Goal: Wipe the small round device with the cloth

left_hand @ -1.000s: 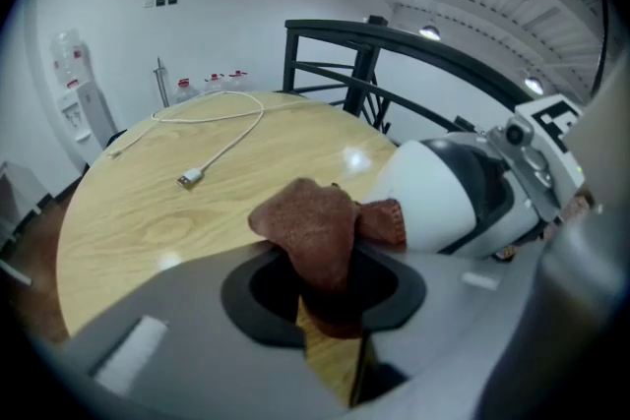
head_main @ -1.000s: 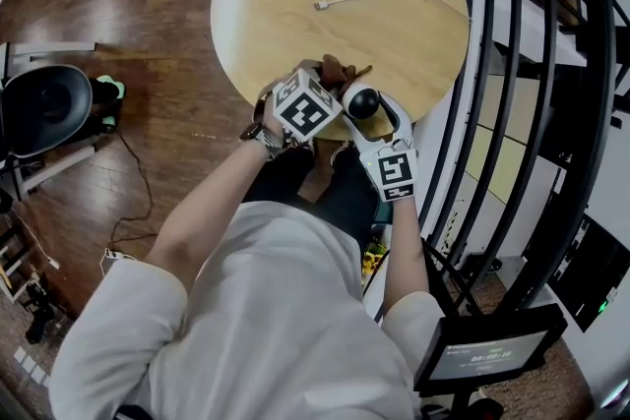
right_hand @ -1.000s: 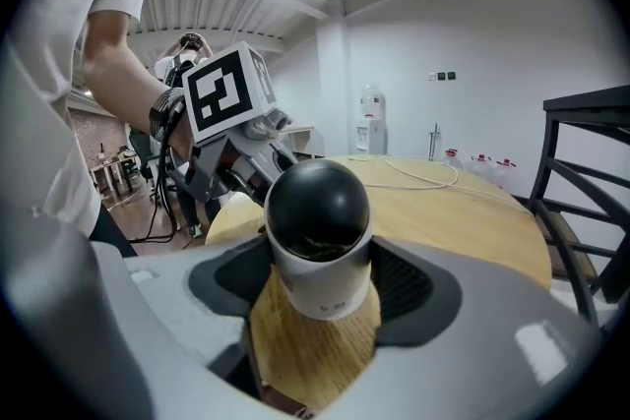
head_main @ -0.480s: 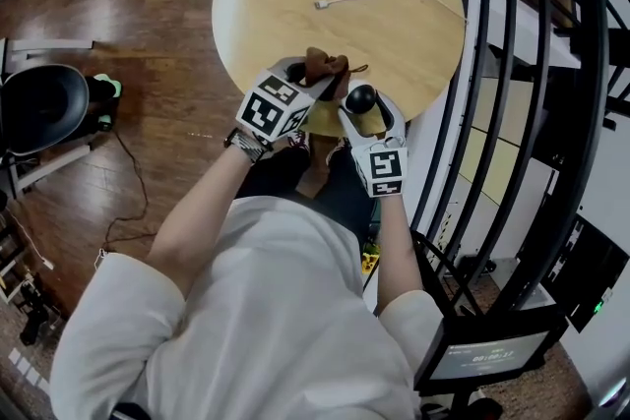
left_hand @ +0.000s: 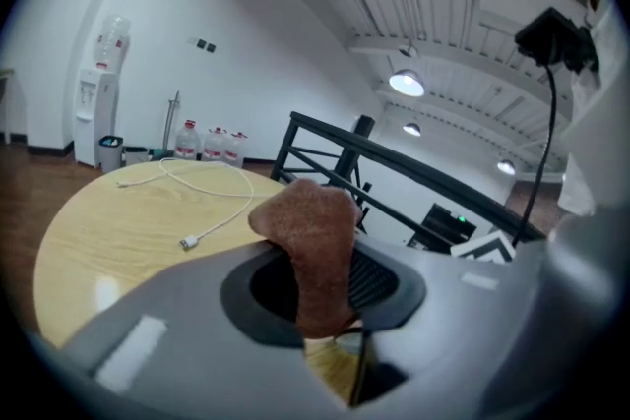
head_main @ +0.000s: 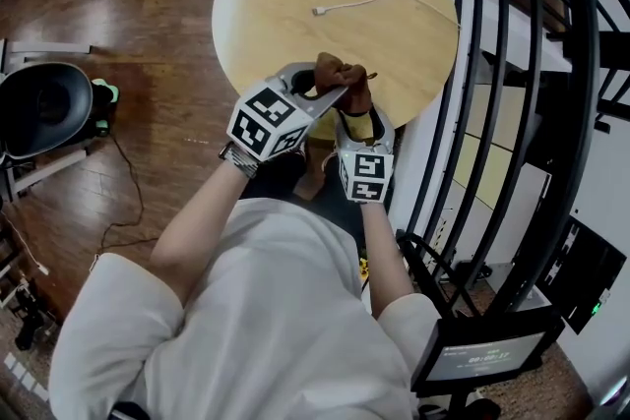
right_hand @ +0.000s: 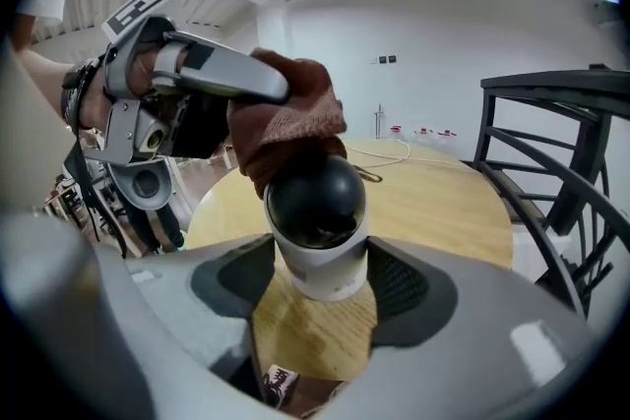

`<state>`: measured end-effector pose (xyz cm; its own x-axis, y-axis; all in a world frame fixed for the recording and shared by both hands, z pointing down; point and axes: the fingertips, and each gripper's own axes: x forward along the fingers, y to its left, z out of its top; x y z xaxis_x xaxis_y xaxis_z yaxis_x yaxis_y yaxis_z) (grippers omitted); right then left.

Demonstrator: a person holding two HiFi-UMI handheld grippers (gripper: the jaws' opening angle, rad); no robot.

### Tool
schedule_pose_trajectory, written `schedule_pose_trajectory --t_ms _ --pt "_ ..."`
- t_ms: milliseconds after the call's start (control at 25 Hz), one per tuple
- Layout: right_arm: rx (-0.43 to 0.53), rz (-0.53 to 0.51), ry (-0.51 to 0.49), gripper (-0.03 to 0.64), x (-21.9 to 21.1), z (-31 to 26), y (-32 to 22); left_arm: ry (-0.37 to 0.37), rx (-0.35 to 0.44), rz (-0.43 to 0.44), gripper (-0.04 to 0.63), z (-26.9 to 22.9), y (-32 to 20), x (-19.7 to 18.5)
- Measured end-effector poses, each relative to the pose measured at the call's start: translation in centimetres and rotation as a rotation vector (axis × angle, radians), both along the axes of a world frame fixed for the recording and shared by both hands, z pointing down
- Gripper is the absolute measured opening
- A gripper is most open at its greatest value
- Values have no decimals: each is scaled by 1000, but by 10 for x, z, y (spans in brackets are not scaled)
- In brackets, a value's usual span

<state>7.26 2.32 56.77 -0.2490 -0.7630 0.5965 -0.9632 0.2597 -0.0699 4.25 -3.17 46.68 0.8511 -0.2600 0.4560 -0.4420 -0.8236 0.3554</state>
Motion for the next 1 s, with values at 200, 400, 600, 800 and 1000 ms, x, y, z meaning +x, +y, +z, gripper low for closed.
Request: schedule_pose_trajectory --t_ms 200,400,600,800,1000 --pt "-60 -202 -19 295 3 2 8 -186 150 121 103 9 18 11" --pt "-53 -431 39 296 4 -1 4 -239 167 144 101 27 26 10" --pt "-78 -566 20 302 -6 -6 0 -265 202 187 101 31 22 2" --pt "-69 -559 19 304 -7 -6 3 -255 153 165 101 39 21 -5" --pt "-61 -521 6 304 -11 -7 6 -260 111 172 101 57 18 -16"
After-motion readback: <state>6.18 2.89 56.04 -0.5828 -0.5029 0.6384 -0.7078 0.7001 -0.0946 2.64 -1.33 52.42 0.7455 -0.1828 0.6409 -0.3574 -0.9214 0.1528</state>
